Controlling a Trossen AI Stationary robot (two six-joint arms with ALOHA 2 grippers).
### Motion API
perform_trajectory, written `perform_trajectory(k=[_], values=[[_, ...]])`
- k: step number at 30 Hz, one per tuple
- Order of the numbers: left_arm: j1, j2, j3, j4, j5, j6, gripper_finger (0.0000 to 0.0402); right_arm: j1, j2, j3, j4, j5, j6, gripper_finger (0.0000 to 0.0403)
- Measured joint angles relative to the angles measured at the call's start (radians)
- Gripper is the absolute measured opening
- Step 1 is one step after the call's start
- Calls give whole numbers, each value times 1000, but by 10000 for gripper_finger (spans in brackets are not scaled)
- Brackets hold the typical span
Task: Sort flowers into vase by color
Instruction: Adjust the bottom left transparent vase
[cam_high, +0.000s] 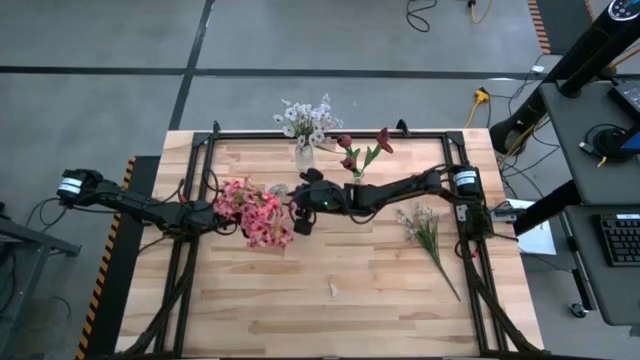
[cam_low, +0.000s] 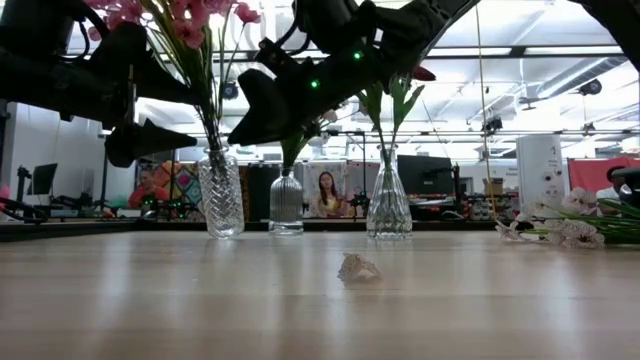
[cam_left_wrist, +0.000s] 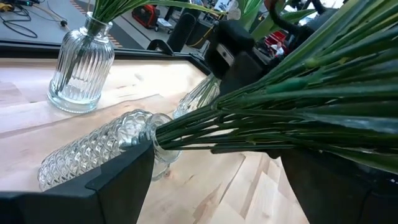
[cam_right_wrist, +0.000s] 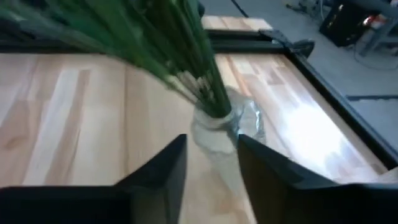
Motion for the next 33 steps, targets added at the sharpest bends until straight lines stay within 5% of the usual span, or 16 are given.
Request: perform_trajectory(k=[7, 14, 26, 33], values=[[0, 0, 0, 0, -9, -1, 332, -3, 3, 0, 70, -2, -64, 225], [0, 0, 0, 0, -18, -8, 332, -24, 3, 0, 98, -8, -69, 285], [0, 0, 0, -1, -17, -16, 332, -38, 48, -6, 200, -101, -139, 315], [0, 2, 0, -8, -22, -19, 332, -38, 114, -6, 282, -54, -167, 315]])
